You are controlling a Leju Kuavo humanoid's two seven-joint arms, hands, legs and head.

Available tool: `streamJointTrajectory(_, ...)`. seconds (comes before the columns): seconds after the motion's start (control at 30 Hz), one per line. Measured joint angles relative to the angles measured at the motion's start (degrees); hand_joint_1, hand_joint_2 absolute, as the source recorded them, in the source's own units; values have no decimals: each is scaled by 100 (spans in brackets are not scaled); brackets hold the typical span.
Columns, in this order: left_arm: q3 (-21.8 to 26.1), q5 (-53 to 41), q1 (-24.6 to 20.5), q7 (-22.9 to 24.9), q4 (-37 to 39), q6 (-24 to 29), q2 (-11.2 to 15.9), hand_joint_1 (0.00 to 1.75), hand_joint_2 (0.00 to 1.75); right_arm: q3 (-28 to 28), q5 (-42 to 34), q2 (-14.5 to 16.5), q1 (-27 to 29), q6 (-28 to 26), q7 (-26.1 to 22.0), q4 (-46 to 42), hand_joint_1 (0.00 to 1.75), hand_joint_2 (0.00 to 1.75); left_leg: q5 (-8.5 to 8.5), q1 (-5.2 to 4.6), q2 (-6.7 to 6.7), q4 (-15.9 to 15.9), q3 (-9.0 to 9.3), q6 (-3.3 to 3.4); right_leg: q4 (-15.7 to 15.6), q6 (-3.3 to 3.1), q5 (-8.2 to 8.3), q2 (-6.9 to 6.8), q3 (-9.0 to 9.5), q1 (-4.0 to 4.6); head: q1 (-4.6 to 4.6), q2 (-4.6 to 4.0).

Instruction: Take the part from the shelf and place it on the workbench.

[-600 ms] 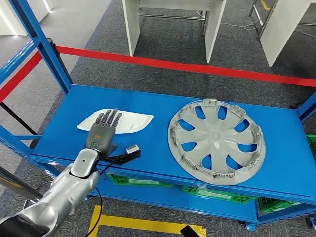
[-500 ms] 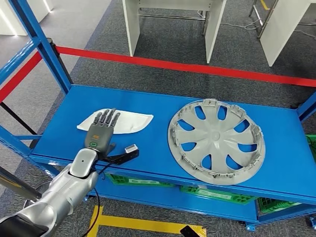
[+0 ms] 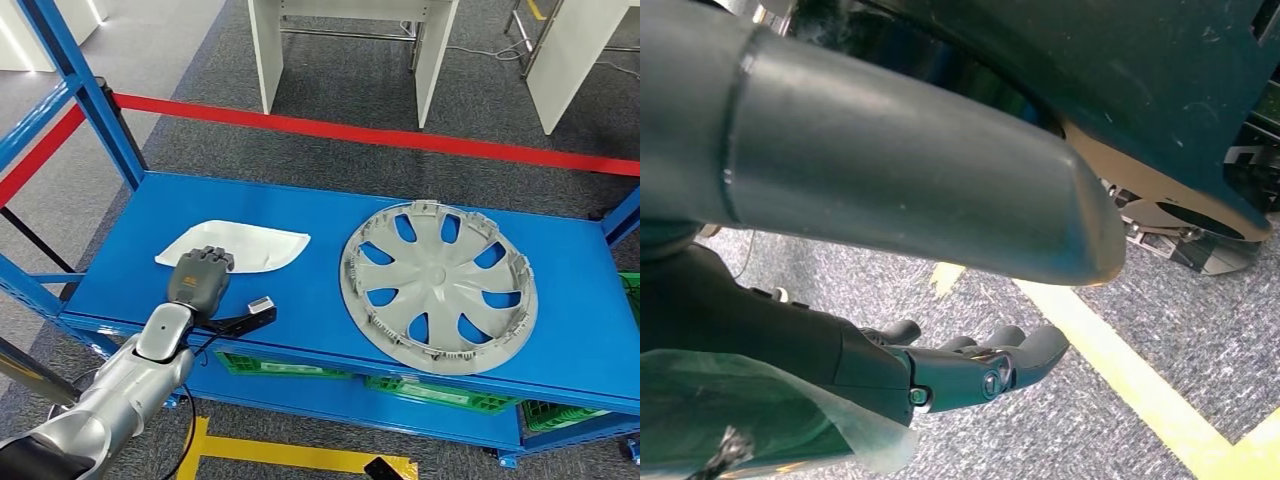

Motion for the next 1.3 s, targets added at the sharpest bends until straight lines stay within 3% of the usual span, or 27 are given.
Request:
streamJointTrajectory(0.23,66,24,-8,-194,2,20,-2,175,175,-1,34,8,-1,0,0,0,0,0,0,0,0,0,1,0,0,0,0,1,0,0,-1,0)
streamJointTrajectory(0.33,139,203,0,-501,2,127,-3,175,175,-1,42,10,0,-1,-1,0,0,0,0,0,0,0,1,0,0,0,0,1,0,0,-1,0)
streamJointTrajectory(0.47,418,804,153,-1401,-126,572,-37,175,175,-6,31,13,6,-36,-35,0,0,0,0,0,0,0,1,-1,1,0,0,1,-1,0,0,0)
streamJointTrajectory(0.63,1256,1383,589,-2700,-844,719,-256,175,175,-14,29,19,26,-90,-69,0,0,0,-1,0,0,0,-2,0,0,0,-1,3,-4,0,1,0)
streamJointTrajectory(0.8,1815,1496,722,-2861,-1212,727,-429,175,175,-16,31,32,38,-111,-72,0,0,0,0,0,0,0,-3,0,0,0,0,1,-5,0,0,0)
streamJointTrajectory(1.03,2084,1678,797,-3033,-1405,726,-528,175,175,-19,29,33,41,-119,-72,0,0,0,3,0,0,0,-2,-2,2,-1,1,0,-5,0,-2,0)
streamJointTrajectory(1.17,2178,3130,902,-3769,-1665,492,-640,175,175,-39,-1,33,49,-174,-141,0,0,0,2,0,0,0,-3,-2,3,-1,1,2,-5,0,0,0)
streamJointTrajectory(1.3,1837,5195,1618,-3792,-2989,-389,-597,175,175,-152,-183,51,158,-458,-726,0,0,0,-4,0,1,-1,-6,1,3,-1,-4,6,-4,0,0,0)
